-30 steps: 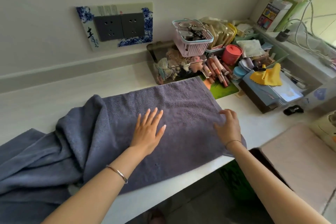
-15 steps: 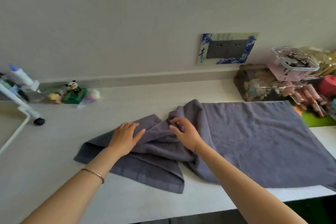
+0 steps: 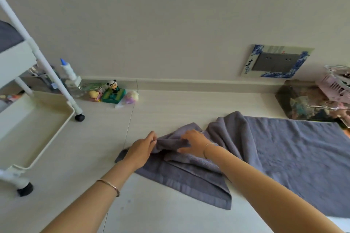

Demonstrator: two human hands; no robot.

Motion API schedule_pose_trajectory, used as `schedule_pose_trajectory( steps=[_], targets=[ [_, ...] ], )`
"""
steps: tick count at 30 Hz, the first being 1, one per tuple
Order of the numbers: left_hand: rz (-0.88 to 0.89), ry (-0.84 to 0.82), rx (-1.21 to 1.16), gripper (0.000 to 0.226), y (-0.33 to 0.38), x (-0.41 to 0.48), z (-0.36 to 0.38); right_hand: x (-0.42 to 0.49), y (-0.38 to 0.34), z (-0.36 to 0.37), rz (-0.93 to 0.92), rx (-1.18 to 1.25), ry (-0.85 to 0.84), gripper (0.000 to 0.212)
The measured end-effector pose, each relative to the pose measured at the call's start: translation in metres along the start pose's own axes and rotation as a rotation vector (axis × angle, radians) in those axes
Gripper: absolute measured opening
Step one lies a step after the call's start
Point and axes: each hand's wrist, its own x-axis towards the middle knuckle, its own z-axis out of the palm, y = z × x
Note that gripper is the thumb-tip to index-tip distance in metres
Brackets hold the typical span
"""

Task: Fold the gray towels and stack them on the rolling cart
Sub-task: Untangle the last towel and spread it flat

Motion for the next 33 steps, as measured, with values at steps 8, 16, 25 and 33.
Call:
schedule_pose_trajectory(
  steps=[8,16,25,33],
  targets=[
    [-0.021,-0.584,-0.586,0.015,0.059,0.016,-0.125,-0.026,0.005,-0.123,-0.056,0.743,-0.336,0.024],
    [-0.165,0.02,0.129,0.009,0.025,0.087,-0.175,0.042,-0.013,-0.122,-0.059,0.682,0.274,0.02],
    [-0.258,-0.21,0.195,0.052,0.011,0.049,0.01,0.031,0.067,-0.005,0.297,0.481,0.377,0.024],
    [-0.402,-0.146,0.212,0.066,0.01,0.06,0.054,0.006,0.132,0.003,0.596,0.185,0.364,0.038]
  ],
)
